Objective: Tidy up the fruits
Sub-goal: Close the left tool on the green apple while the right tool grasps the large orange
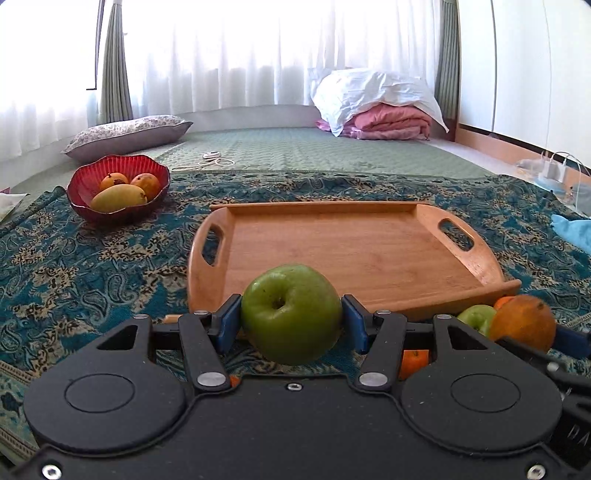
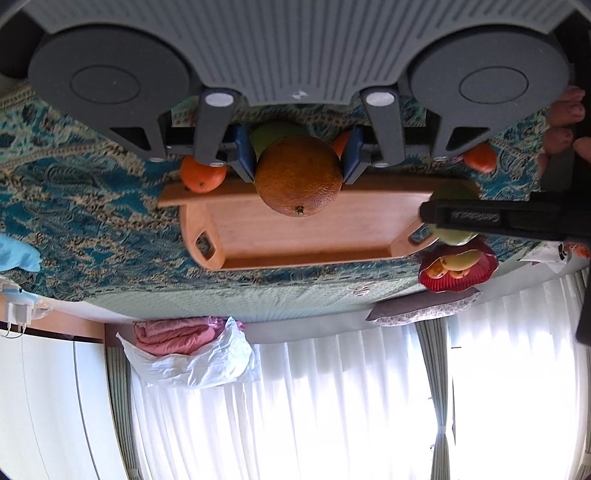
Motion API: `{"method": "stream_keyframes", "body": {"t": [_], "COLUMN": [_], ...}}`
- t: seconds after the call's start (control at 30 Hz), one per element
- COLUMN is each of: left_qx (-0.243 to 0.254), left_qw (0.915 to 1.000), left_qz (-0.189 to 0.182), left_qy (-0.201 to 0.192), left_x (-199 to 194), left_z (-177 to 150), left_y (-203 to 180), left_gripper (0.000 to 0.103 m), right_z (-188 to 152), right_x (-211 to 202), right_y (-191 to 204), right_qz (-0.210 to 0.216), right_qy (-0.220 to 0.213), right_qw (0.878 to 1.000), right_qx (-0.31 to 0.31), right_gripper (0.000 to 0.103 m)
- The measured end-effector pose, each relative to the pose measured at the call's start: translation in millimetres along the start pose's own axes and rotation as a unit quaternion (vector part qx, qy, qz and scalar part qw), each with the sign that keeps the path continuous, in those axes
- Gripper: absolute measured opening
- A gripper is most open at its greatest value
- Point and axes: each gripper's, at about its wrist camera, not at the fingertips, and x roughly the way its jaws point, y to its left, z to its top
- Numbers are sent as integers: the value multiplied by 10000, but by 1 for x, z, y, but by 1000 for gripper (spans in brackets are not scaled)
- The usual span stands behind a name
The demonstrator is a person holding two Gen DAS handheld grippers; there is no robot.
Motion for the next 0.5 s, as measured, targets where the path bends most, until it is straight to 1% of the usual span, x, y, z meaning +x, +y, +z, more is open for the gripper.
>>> {"method": "stream_keyframes", "body": {"t": [0.1,0.23,0.4,0.5], "left_qx": [-34,-80,-122,-147], "left_qw": [10000,9999,9998,9998], "left_qz": [18,54,140,100], "left_qy": [21,94,124,122], "left_x": [1,6,11,13], "left_z": [6,13,16,15], "left_y": [4,10,14,16], "left_gripper": [55,55,55,55], "right_z": [8,18,15,12], "right_x": [5,14,27,30], "right_y": [-6,-12,-19,-23], "right_qz": [-58,-240,-354,-419], "right_qy": [-14,-18,40,25], "right_qw": [10000,9997,9993,9991], "right_qx": [30,-76,-68,20], "right_gripper": [53,53,53,54]}}
